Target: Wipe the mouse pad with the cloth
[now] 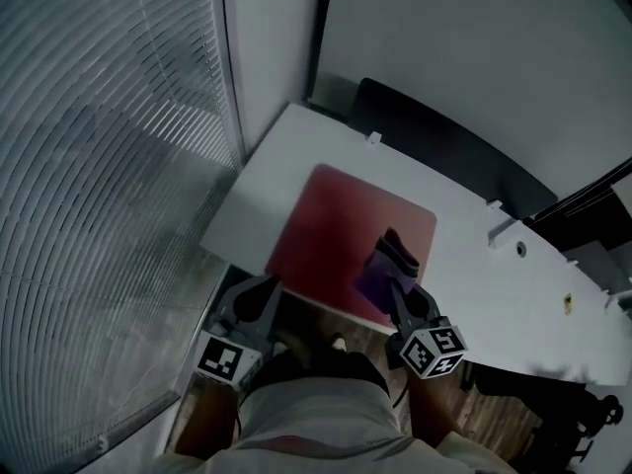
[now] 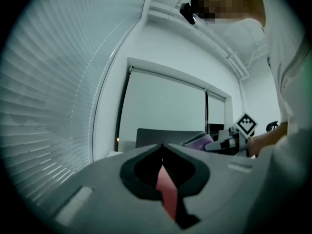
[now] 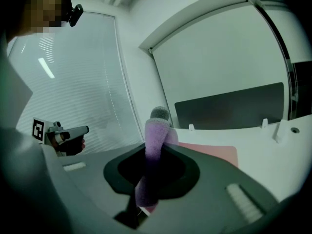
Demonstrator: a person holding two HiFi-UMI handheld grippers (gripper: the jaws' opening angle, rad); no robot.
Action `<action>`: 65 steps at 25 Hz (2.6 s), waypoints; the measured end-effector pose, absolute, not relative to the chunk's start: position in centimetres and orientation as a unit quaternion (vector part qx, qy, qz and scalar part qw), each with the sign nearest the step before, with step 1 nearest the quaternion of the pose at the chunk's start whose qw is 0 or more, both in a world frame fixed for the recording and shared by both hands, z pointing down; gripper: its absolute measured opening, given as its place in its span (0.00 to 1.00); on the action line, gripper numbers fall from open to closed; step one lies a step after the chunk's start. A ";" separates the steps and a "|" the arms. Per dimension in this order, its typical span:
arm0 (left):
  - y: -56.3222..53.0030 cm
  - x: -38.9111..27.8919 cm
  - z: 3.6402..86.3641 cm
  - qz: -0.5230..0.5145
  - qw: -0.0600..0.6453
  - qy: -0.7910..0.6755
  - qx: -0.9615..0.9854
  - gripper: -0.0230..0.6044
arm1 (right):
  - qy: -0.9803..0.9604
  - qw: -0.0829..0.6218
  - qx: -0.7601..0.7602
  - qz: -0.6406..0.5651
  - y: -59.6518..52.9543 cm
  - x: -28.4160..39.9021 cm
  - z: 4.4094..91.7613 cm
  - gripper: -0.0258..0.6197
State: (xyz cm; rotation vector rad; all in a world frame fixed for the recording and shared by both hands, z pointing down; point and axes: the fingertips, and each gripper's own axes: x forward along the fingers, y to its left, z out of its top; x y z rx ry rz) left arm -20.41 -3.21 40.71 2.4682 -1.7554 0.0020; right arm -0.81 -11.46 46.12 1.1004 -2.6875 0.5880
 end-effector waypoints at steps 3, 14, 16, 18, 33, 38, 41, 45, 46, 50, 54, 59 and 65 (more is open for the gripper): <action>-6.0 -19.7 42.9 0.002 0.059 -0.561 0.825 0.04 | -0.895 0.087 0.389 0.199 -13.6 0.5 48.1 0.12; -16.1 -14.5 42.6 0.038 0.041 -0.568 0.821 0.04 | -0.890 0.051 0.390 0.229 -24.1 5.9 49.5 0.11; -17.4 -13.7 40.4 0.044 0.045 -0.577 0.814 0.04 | -0.891 0.059 0.370 0.255 -25.9 5.8 48.6 0.11; -18.9 -13.1 39.5 0.053 0.048 -0.581 0.811 0.04 | -0.887 0.068 0.355 0.286 -27.8 5.2 48.4 0.11; -22.0 -21.5 43.8 0.039 0.098 -0.565 0.818 0.04 | -0.852 0.133 0.256 0.436 -34.6 -18.0 56.5 0.11; -20.9 -24.9 45.3 0.036 0.105 -0.564 0.818 0.04 | -0.855 0.206 0.276 0.388 -37.1 -23.7 61.1 0.11; -20.6 -25.8 45.6 0.041 0.114 -0.563 0.817 0.04 | -0.843 0.267 0.297 0.359 -38.3 -24.1 63.7 0.11; -20.9 -26.2 45.3 0.034 0.117 -0.558 0.821 0.04 | -0.813 0.284 0.332 0.385 -39.6 -21.5 65.9 0.12; -21.1 -26.2 45.3 0.033 0.116 -0.555 0.823 0.04 | -0.807 0.285 0.340 0.391 -39.8 -20.6 66.4 0.12; -22.0 -24.9 45.7 0.028 0.113 -0.540 0.834 0.04 | -0.789 0.289 0.365 0.401 -40.2 -16.1 68.1 0.12; -22.9 -22.5 45.7 0.031 0.107 -0.518 0.848 0.04 | -0.775 0.310 0.399 0.380 -40.2 -9.7 68.8 0.12; -23.6 -18.3 43.8 0.042 0.106 -0.502 0.857 0.04 | -0.755 0.326 0.433 0.369 -39.8 -0.6 67.7 0.12; -24.1 -14.1 44.3 0.040 0.114 -0.479 0.870 0.04 | -0.719 0.326 0.492 0.368 -39.3 10.5 68.8 0.12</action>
